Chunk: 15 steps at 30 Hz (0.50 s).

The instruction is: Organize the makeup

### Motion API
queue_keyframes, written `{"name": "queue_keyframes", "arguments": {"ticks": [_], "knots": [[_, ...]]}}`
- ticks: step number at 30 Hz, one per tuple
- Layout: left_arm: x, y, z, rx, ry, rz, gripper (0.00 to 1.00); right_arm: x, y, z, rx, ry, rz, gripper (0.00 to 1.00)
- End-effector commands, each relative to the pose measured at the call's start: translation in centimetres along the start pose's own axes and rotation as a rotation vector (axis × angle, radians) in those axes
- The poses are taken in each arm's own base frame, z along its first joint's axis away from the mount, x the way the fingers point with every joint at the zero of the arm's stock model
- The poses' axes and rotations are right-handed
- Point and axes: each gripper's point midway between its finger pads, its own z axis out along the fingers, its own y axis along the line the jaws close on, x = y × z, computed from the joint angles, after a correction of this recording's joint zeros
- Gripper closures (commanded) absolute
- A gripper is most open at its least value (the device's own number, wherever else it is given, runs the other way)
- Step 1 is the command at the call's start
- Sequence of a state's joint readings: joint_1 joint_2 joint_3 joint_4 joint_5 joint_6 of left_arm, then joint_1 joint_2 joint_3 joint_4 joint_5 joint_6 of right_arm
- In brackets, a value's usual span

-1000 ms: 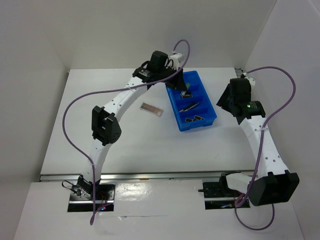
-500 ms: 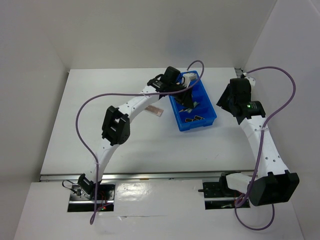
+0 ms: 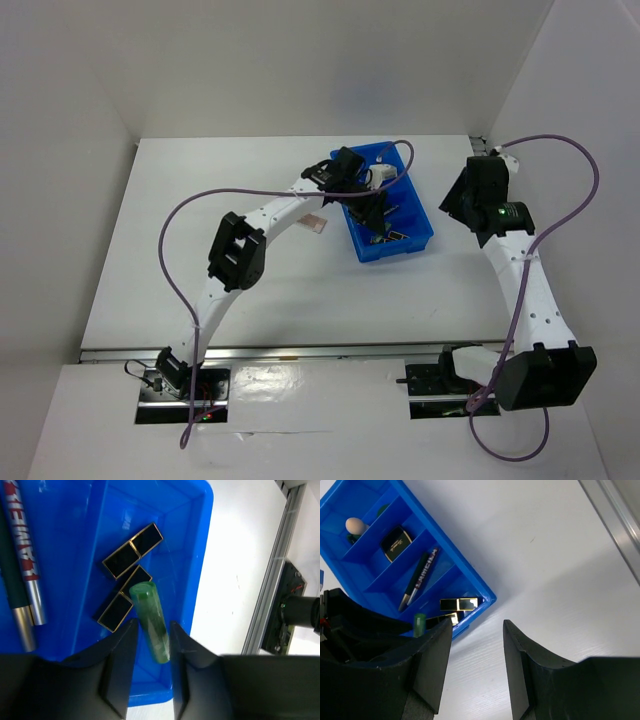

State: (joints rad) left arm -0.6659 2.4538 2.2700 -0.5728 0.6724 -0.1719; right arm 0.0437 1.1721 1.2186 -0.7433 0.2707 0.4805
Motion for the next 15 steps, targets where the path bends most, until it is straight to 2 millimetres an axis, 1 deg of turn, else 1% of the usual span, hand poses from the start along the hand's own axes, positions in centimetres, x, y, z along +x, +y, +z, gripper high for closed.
{"name": "queue_keyframes", "arguments": {"ticks": [1, 2, 3, 4, 5, 6, 7, 9, 10, 11, 12, 13, 14, 15], "knots": [[0.9, -0.4, 0.2, 0.031, 0.031, 0.019, 0.49, -0.9, -0.6, 0.0, 0.022, -0.024, 0.005, 0.47], [0.6, -0.9, -0.3, 0.031, 0.024, 0.025, 0.41, -0.9, -0.8, 0.3, 0.033, -0.019, 0.008, 0.47], [0.5, -1.1, -0.5, 0.031, 0.023, 0.016, 0.36, -0.8, -1.3, 0.3, 0.048, -0.012, 0.013, 0.47], [0.1, -1.5, -0.9, 0.032, 0.014, 0.024, 0.33, -0.7, -1.4, 0.6, 0.053, -0.003, 0.010, 0.47], [-0.4, -2.5, -1.7, 0.047, 0.003, 0.014, 0.27, -0.6, -1.7, 0.7, 0.064, 0.002, 0.014, 0.47], [-0.8, -3.0, -2.1, 0.048, -0.007, 0.013, 0.24, -1.0, -1.6, 0.5, 0.059, -0.007, 0.016, 0.47], [-1.6, -3.7, -2.7, 0.062, -0.028, 0.025, 0.22, -0.8, -1.6, 0.7, 0.063, 0.001, 0.014, 0.47], [-1.8, -4.2, -3.5, 0.048, -0.036, 0.014, 0.18, -1.3, -1.7, 0.7, 0.066, -0.009, 0.031, 0.47], [-2.8, -5.0, -4.7, 0.026, -0.063, 0.021, 0.18, -1.3, -1.7, 0.7, 0.066, -0.009, 0.031, 0.47], [-3.1, -5.0, -5.3, -0.011, -0.076, 0.016, 0.18, -1.1, -1.7, 0.9, 0.070, -0.001, 0.029, 0.47], [-2.5, -3.5, -5.6, -0.110, -0.075, -0.026, 0.19, -1.4, -1.6, 0.8, 0.066, -0.009, 0.031, 0.47], [-2.3, -2.9, -6.2, -0.169, -0.085, -0.055, 0.21, -1.8, -1.5, 0.6, 0.062, -0.017, 0.034, 0.47], [-2.9, -2.7, -8.1, -0.222, -0.118, -0.087, 0.24, -1.8, -1.5, 0.6, 0.061, -0.017, 0.034, 0.47], [-2.7, -1.7, -8.8, -0.273, -0.138, -0.178, 0.24, -2.1, -1.3, 0.5, 0.057, -0.024, 0.036, 0.47]]}}
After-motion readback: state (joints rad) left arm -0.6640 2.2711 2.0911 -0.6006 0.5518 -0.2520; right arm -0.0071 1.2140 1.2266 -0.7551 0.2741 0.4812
